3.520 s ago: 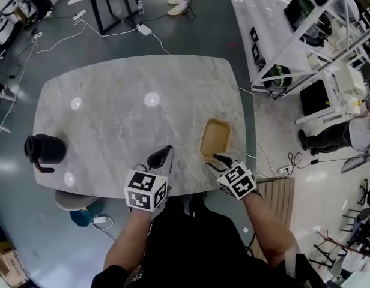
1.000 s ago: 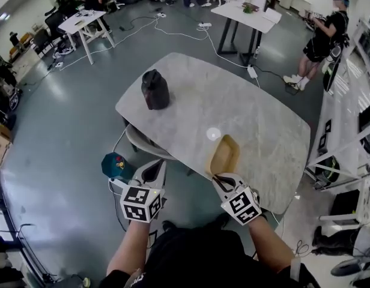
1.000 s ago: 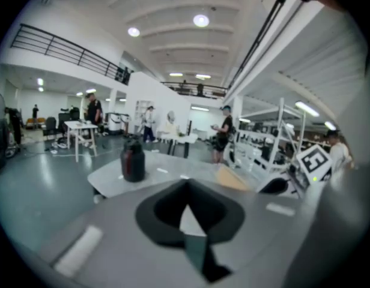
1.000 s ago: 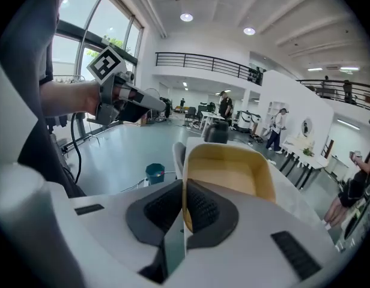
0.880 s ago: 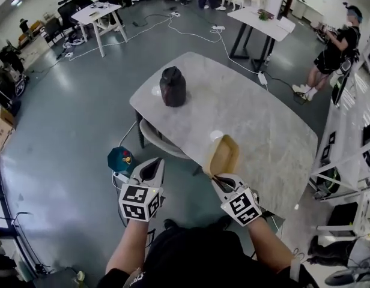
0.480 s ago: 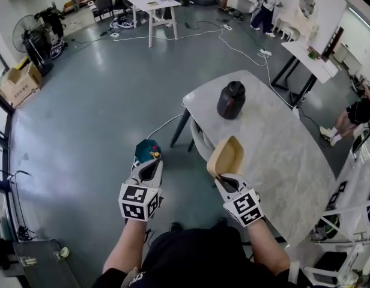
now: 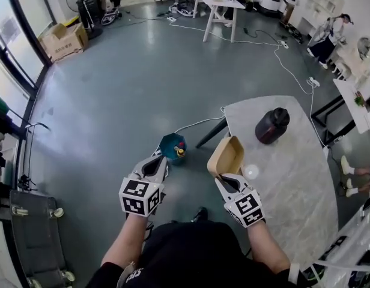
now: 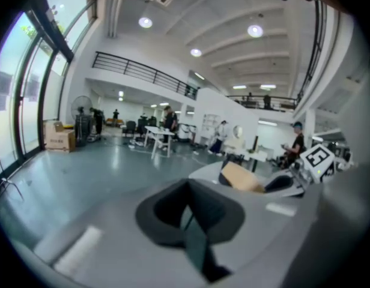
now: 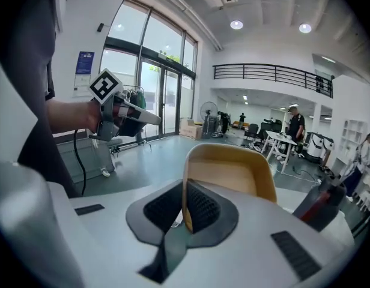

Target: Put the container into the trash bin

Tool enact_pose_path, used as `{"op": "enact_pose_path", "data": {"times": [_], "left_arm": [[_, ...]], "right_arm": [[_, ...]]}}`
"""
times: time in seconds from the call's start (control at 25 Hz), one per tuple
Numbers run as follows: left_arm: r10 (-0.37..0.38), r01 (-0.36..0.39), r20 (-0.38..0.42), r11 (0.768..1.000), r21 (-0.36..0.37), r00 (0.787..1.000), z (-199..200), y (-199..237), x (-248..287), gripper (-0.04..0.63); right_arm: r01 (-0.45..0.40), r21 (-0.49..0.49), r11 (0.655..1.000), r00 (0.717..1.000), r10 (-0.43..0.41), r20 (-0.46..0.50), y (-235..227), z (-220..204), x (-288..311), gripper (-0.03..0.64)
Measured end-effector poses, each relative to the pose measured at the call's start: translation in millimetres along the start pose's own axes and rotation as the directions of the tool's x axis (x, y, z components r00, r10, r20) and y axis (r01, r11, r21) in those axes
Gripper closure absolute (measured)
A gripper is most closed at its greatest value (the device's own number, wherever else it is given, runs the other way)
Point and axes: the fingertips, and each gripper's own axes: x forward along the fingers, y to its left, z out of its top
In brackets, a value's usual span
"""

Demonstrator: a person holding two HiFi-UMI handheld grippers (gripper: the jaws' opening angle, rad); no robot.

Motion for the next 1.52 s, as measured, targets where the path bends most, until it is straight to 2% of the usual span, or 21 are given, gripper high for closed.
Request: {"op": "enact_pose_path", "data": {"times": [0.2, 0.36, 0.48, 0.6, 0.8, 0.96, 1.04, 1.16, 1.32, 1.52], "left_arm": [[0.096, -0.096, 0.004, 0.995, -0.017, 0.995, 7.3, 14.2, 16.8, 0.586], [0.109, -0.109, -0.019, 0.994, -0.012, 0.994, 4.6, 18.4, 34.2, 0.586], [0.124, -0.126, -0.047, 0.991, -0.043, 0.991, 9.1, 46.7, 47.0, 0.586], [0.126, -0.131, -0.057, 0.988, -0.083, 0.99, 18.1, 86.0, 66.2, 0.586], [0.132, -0.136, -0.054, 0.987, -0.081, 0.99, 25.8, 137.6, 99.4, 0.586], [0.087, -0.094, -0.083, 0.992, -0.083, 0.993, 23.9, 178.8, 126.1, 0.586], [0.076, -0.085, -0.108, 0.993, -0.078, 0.991, 20.4, 198.5, 135.6, 0.587], [0.078, -0.094, -0.144, 0.99, -0.108, 0.986, 11.1, 221.8, 147.6, 0.586], [0.071, -0.107, -0.211, 0.981, -0.161, 0.975, -20.4, 245.8, 171.7, 0.586], [0.079, -0.161, -0.292, 0.95, -0.267, 0.953, -72.5, 258.4, 202.9, 0.588]], "right_arm": [[-0.131, -0.054, 0.99, 0.991, 0.131, 0.009, -15.3, 7.7, 31.2, 0.606], [-0.207, -0.089, 0.974, 0.978, 0.206, -0.019, -23.7, 7.5, 60.9, 0.606], [-0.252, -0.088, 0.964, 0.968, 0.25, -0.029, -28.9, 28.3, 90.7, 0.606], [-0.273, -0.094, 0.957, 0.961, 0.268, -0.069, -39.7, 44.4, 129.4, 0.606], [-0.31, -0.091, 0.946, 0.945, 0.297, -0.135, -42.3, 49.4, 183.5, 0.606], [-0.333, -0.144, 0.932, 0.932, 0.302, -0.201, -41.1, 59.8, 231.7, 0.606], [-0.341, -0.131, 0.931, 0.926, 0.308, -0.22, -40.0, 61.3, 253.5, 0.606], [-0.377, -0.075, 0.923, 0.902, 0.347, -0.256, -33.1, 51.5, 280.0, 0.606], [-0.439, -0.038, 0.898, 0.864, 0.41, -0.291, -27.6, 29.3, 329.1, 0.606], [-0.471, -0.03, 0.882, 0.822, 0.426, -0.378, -38.3, -20.0, 382.8, 0.606]]}}
